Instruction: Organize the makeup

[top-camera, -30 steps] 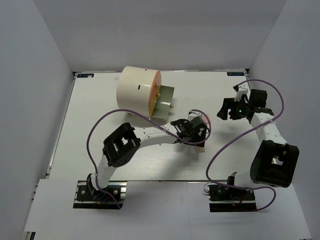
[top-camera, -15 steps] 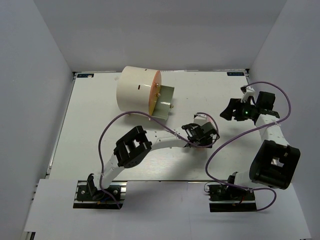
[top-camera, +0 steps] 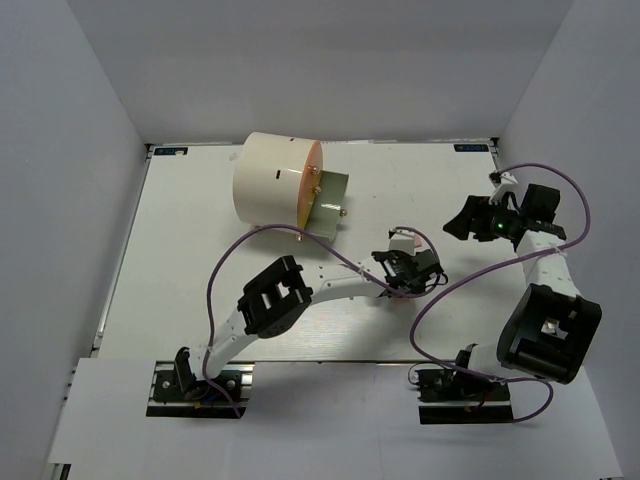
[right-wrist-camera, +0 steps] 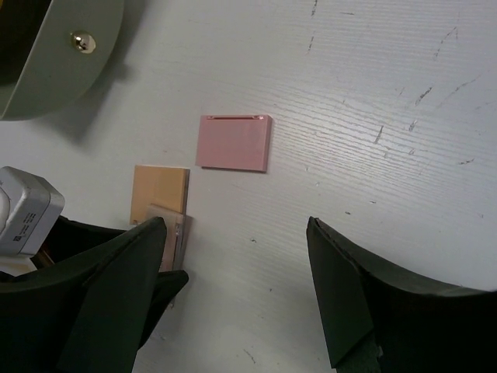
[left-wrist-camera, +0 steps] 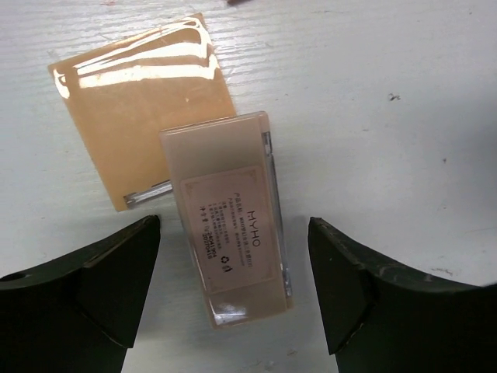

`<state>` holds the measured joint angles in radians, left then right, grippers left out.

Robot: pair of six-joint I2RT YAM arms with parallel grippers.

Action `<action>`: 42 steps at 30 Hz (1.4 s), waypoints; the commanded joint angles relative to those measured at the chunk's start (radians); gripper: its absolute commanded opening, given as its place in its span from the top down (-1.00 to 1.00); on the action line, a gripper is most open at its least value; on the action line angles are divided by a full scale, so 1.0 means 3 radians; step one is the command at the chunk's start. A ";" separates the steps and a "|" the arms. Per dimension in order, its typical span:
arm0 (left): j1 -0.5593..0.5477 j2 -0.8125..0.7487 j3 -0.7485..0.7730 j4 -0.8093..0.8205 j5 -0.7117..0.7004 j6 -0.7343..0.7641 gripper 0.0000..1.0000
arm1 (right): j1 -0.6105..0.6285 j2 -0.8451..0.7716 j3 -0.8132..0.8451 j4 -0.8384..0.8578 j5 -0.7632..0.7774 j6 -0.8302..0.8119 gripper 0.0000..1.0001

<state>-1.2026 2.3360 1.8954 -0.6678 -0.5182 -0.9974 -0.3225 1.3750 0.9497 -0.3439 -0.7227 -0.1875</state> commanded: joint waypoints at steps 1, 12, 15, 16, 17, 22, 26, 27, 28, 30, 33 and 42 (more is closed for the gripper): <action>-0.0046 0.0200 -0.0044 -0.0351 -0.0057 -0.0122 -0.73 | -0.0045 -0.0099 -0.0021 -0.0019 -0.0158 0.0032 -0.58; -0.0077 0.0441 -0.0085 -0.0459 -0.0118 -0.0096 -0.25 | -0.0111 -0.0145 -0.0026 -0.0040 -0.0265 0.0047 -0.58; -0.0077 0.0441 -0.0161 -0.0453 -0.0108 -0.0106 -0.15 | -0.0121 -0.0135 -0.0021 -0.0045 -0.0281 0.0047 -0.58; -0.0077 0.0420 -0.0217 -0.0453 -0.0103 -0.0112 -0.06 | -0.0126 -0.0140 -0.0021 -0.0050 -0.0281 0.0047 -0.58; -0.0077 0.0385 -0.0258 -0.0438 -0.0098 -0.0112 -0.01 | -0.0121 -0.0140 -0.0021 -0.0050 -0.0286 0.0047 -0.58; -0.0189 -0.0126 -0.0580 -0.0137 -0.0221 0.0047 0.13 | -0.0121 -0.0150 -0.0031 -0.0066 -0.0321 0.0022 -0.58; -0.0189 -0.0550 -0.0785 -0.0050 -0.0369 0.0205 0.15 | -0.0121 -0.0166 -0.0031 -0.0065 -0.0337 0.0017 -0.58; -0.0189 -0.0622 -0.0846 -0.0024 -0.0409 0.0271 0.14 | -0.0111 -0.0166 -0.0031 -0.0055 -0.0337 0.0017 -0.59; -0.0189 -0.0765 -0.0862 -0.0029 -0.0481 0.0297 0.14 | -0.0121 -0.0166 -0.0036 -0.0055 -0.0342 0.0017 -0.59; -0.0189 -0.0898 -0.0887 -0.0075 -0.0573 0.0369 0.14 | -0.0121 -0.0150 -0.0031 -0.0060 -0.0342 0.0017 -0.59; -0.0138 -0.1062 -0.0842 -0.0207 -0.0768 0.0471 0.14 | -0.0116 -0.0130 -0.0041 -0.0060 -0.0347 0.0011 -0.59; 0.0163 -0.1185 -0.0494 -0.0581 -0.1407 0.0681 0.14 | -0.0121 -0.0109 -0.0041 -0.0076 -0.0362 0.0006 -0.60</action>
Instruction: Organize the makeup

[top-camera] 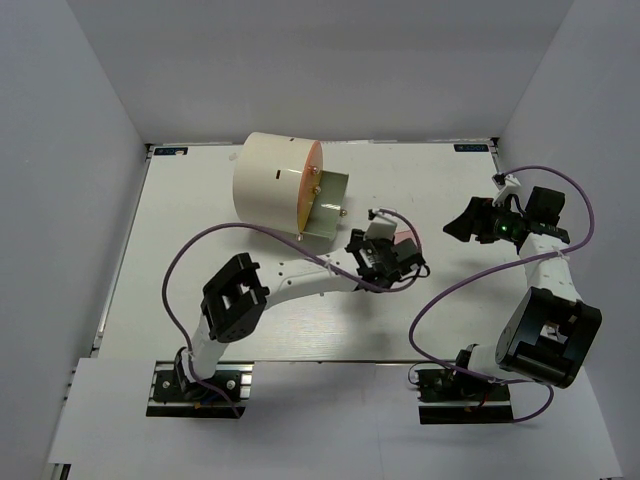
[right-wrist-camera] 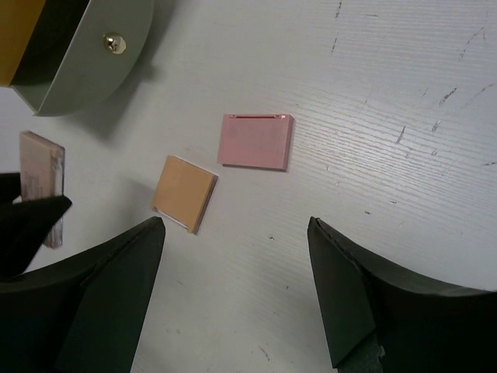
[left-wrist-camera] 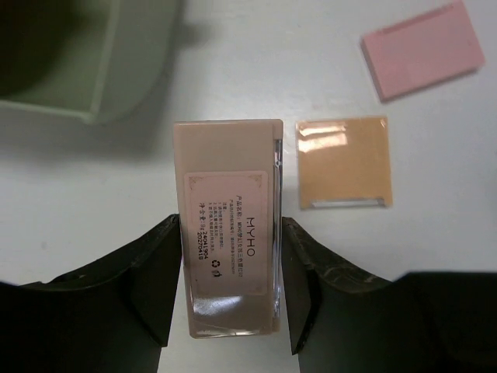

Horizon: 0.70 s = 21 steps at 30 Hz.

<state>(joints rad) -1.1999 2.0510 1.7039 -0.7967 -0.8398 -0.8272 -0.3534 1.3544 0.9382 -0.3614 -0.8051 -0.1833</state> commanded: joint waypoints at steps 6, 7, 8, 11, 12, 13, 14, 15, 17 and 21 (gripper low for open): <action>0.0487 -0.0210 0.0323 -0.0111 -0.0406 0.0456 0.13 | -0.0008 -0.0036 -0.0013 -0.0017 -0.0093 -0.0028 -0.60; 0.0522 -0.0190 0.0399 -0.0085 -0.0422 0.0593 0.13 | -0.0013 -0.0030 -0.0019 -0.0012 -0.0093 -0.0023 -0.61; 0.0558 -0.0144 0.0446 -0.0075 -0.0447 0.0655 0.13 | -0.0013 -0.0030 -0.0019 -0.0017 -0.0098 -0.0028 -0.61; 0.0686 -0.0021 0.0660 -0.0080 -0.0503 0.0911 0.13 | -0.0013 -0.0020 -0.0019 -0.0017 -0.0098 -0.0033 -0.61; 0.0686 0.0055 0.0701 -0.0019 -0.0549 0.1003 0.13 | -0.0008 -0.0020 -0.0014 -0.0017 -0.0103 -0.0033 -0.61; 0.0722 0.0091 0.0752 0.0022 -0.0611 0.1186 0.12 | -0.0008 -0.0015 -0.0013 -0.0012 -0.0103 -0.0033 -0.61; 0.0722 0.0122 0.0768 0.0063 -0.0687 0.1279 0.13 | -0.0008 -0.0015 -0.0013 -0.0012 -0.0103 -0.0033 -0.62; 0.0722 0.0173 0.0778 0.0144 -0.0723 0.1356 0.13 | -0.0008 -0.0015 -0.0013 -0.0007 -0.0103 -0.0033 -0.62; 0.0763 0.0214 0.0784 0.0206 -0.0779 0.1540 0.12 | -0.0008 -0.0005 -0.0019 -0.0007 -0.0103 -0.0038 -0.62; 0.0835 0.0301 0.0779 0.0364 -0.0897 0.1760 0.11 | -0.0003 0.0005 -0.0019 -0.0007 -0.0108 -0.0038 -0.63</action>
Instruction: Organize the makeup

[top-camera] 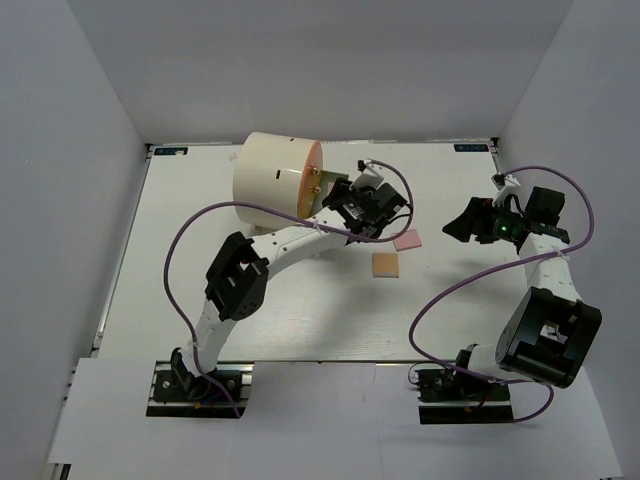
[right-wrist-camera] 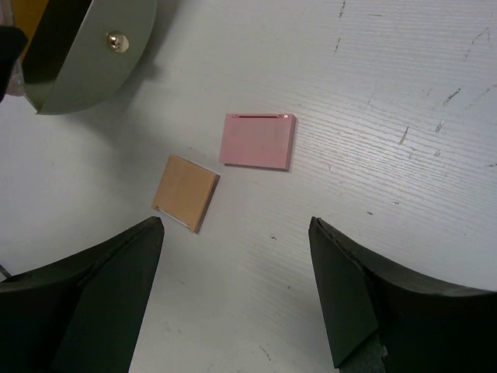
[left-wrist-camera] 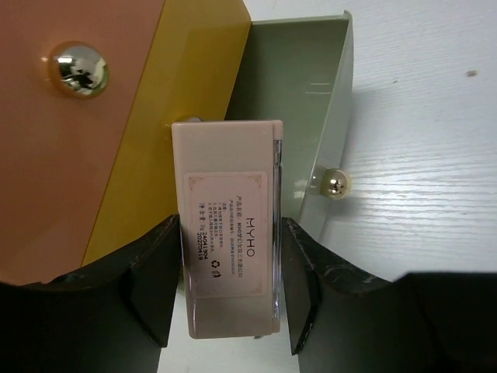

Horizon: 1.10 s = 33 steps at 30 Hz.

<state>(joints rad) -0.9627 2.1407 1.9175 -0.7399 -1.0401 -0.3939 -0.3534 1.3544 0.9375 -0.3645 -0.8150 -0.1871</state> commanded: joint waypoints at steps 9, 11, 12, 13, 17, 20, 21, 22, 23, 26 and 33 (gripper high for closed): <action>0.0197 0.0156 0.0128 0.0405 -0.0240 0.0704 -0.31 | -0.0003 0.0016 -0.0021 -0.0012 -0.0085 -0.0031 -0.66; 0.0197 0.0202 0.0153 0.0375 -0.0230 0.0715 -0.43 | -0.0003 0.0011 -0.0021 -0.0012 -0.0085 -0.0031 -0.67; 0.0197 0.0217 0.0158 0.0350 -0.0220 0.0705 -0.58 | -0.0003 0.0010 -0.0021 -0.0022 -0.0090 -0.0036 -0.70; 0.0197 0.0222 0.0158 0.0344 -0.0205 0.0694 -0.63 | 0.0002 0.0010 -0.0021 -0.0017 -0.0101 -0.0036 -0.70; 0.0197 0.0141 0.0158 0.0298 -0.0133 0.0618 -0.70 | 0.0002 0.0016 -0.0016 -0.0033 -0.0167 -0.0066 -0.76; 0.0197 -0.0002 0.0179 0.0303 -0.0061 0.0577 -0.65 | 0.0012 0.0016 -0.0016 -0.0068 -0.0279 -0.0168 -0.77; 0.0162 -0.0053 0.0184 0.0313 -0.0036 0.0566 -0.60 | 0.0027 0.0016 -0.0011 -0.0084 -0.0310 -0.0265 -0.78; 0.0161 -0.0114 0.0184 0.0324 0.0050 0.0561 -0.57 | 0.0048 0.0021 -0.0006 -0.0119 -0.0341 -0.0312 -0.79; 0.0131 -0.0176 0.0179 0.0329 0.0112 0.0536 -0.53 | 0.0078 0.0021 -0.0001 -0.0140 -0.0387 -0.0378 -0.78; 0.0131 -0.0467 0.0123 0.0283 0.0504 0.0393 -0.27 | 0.0211 0.0041 0.0025 -0.0186 -0.0342 -0.0685 -0.78; 0.0172 -0.1657 -0.1108 0.0757 0.2044 -0.0006 0.22 | 0.0681 0.0373 0.0157 -0.0145 0.0256 -0.1033 -0.78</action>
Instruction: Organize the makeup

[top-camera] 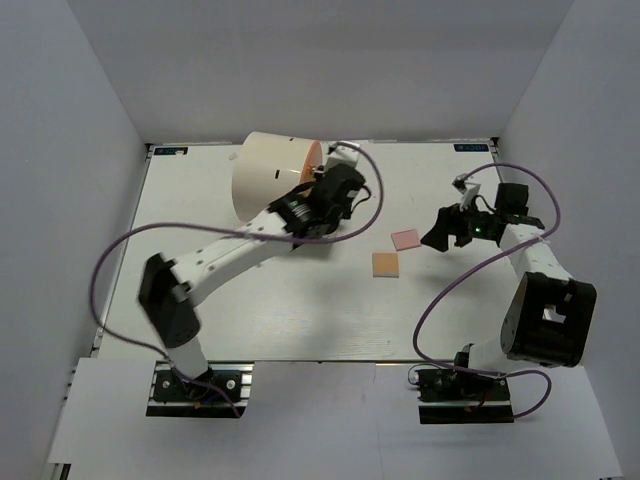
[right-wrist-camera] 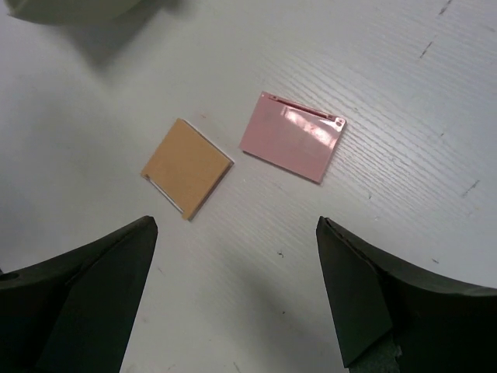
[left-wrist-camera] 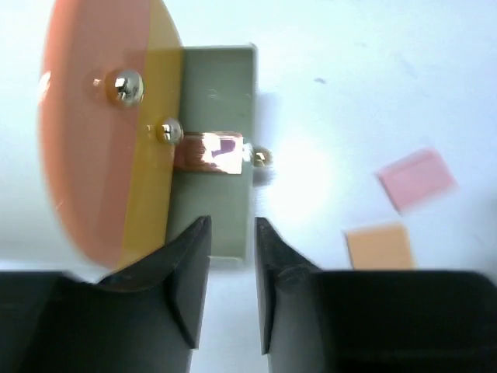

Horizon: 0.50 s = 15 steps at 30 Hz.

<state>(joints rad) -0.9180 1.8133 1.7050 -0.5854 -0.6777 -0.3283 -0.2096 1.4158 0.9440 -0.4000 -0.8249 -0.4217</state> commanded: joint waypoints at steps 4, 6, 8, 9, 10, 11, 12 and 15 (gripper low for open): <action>0.0053 -0.1593 -0.1325 0.0504 0.1154 -0.0419 -0.45 | 0.0478 0.0475 0.0228 0.0131 0.1009 -0.0021 -0.78; 0.0053 -0.1917 -0.1760 0.0464 0.1155 -0.0552 -0.77 | 0.0627 0.0532 0.0233 0.0274 0.1210 0.0122 -0.78; 0.0053 -0.2387 -0.2132 0.0341 0.1160 -0.0644 -0.83 | 0.0688 0.0629 0.0289 0.0336 0.1481 0.0259 -0.78; 0.0053 -0.2550 -0.2241 0.0265 0.1119 -0.0695 -0.83 | 0.0825 0.0664 0.0330 0.0356 0.1558 0.0321 -0.78; 0.0053 -0.2856 -0.2343 0.0117 0.1083 -0.0781 -0.85 | 0.0857 0.0751 0.0417 0.0357 0.1695 0.0418 -0.78; 0.0053 -0.3006 -0.2435 0.0045 0.1047 -0.0823 -0.85 | 0.0908 0.0787 0.0443 0.0352 0.1737 0.0419 -0.78; 0.0053 -0.3149 -0.2583 -0.0047 0.0981 -0.0879 -0.86 | 0.0949 0.0833 0.0468 0.0397 0.1773 0.0520 -0.78; 0.0053 -0.3706 -0.2814 -0.0405 0.0925 -0.1068 -0.88 | 0.1046 0.0925 0.0525 0.0443 0.1987 0.0593 -0.78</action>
<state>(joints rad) -0.9051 0.8078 0.9035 -0.5980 -0.3847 -0.5701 0.0849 1.6764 1.0523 -0.3195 -0.3382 -0.3008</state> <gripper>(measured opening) 0.939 0.889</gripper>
